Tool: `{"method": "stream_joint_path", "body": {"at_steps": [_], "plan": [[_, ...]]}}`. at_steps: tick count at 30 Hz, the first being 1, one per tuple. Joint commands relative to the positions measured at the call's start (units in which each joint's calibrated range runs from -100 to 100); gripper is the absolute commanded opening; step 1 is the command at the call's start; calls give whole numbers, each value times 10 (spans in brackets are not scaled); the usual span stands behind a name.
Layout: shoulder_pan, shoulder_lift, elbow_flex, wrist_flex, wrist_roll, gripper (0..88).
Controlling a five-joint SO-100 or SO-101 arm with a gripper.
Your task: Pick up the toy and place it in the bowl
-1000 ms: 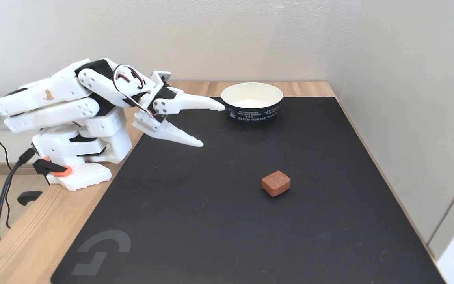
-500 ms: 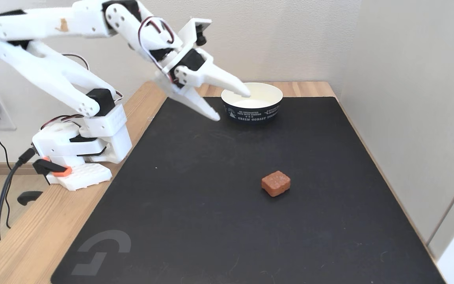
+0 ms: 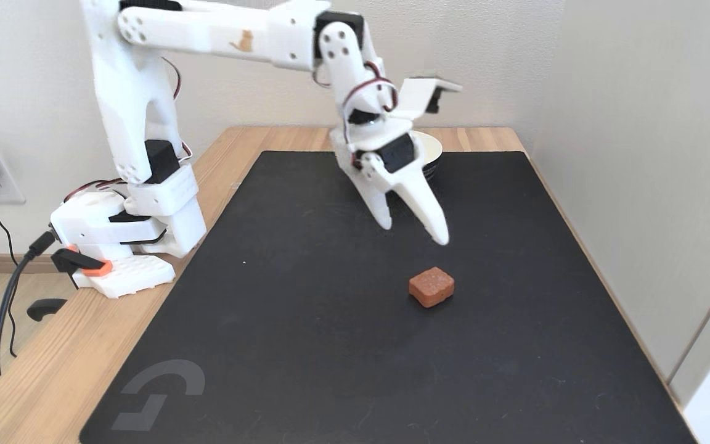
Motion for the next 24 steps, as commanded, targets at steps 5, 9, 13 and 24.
{"method": "stream_joint_path", "body": {"at_steps": [5, 9, 13, 24], "plan": [[17, 118, -178, 13, -4, 378], [29, 149, -185, 13, -5, 376], [32, 186, -190, 6, -5, 376], [30, 294, -255, -16, -5, 379]]}}
